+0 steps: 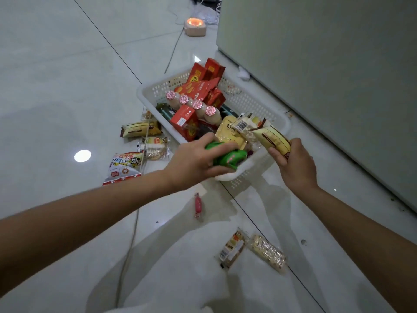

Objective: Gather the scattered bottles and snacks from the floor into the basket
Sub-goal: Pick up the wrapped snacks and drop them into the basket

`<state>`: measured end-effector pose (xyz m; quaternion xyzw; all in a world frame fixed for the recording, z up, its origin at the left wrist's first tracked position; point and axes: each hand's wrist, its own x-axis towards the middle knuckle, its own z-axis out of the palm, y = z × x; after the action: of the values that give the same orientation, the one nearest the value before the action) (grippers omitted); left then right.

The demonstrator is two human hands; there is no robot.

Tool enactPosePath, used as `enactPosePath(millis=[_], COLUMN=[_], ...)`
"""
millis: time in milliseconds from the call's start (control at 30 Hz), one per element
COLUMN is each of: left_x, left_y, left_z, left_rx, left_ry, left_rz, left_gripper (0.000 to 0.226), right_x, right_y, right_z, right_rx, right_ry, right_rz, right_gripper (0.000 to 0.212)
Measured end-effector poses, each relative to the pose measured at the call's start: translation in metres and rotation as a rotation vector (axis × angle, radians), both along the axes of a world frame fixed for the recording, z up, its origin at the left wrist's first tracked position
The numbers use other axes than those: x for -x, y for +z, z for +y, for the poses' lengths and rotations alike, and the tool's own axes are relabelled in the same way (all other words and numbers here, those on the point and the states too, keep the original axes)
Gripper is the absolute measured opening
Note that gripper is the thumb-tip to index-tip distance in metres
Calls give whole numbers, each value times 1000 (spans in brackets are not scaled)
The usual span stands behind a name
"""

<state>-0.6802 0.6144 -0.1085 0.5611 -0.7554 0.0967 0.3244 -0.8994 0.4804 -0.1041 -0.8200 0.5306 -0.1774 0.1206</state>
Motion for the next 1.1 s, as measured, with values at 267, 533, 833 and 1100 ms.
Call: enactPosePath(millis=[267,533,833,1100], left_x=[-30,-38,-61,-48], left_y=[65,31,-22,-101], left_z=[-106,-137,-65,41], left_rx=[51,-546,-414,-436], left_ry=[165,300,384,777], left_rz=[-223,-478,-220,214], left_gripper=[54,69,65,68], right_x=[-45,-72,-9,59], right_y=[30,26,-8,-57], right_z=[-40,-69,-56,-7], right_rx=[23,-228,-246,-174], right_ry=[12,115,77,25], right_rz=[82,331,266,112], right_gripper=[48,75,72,78])
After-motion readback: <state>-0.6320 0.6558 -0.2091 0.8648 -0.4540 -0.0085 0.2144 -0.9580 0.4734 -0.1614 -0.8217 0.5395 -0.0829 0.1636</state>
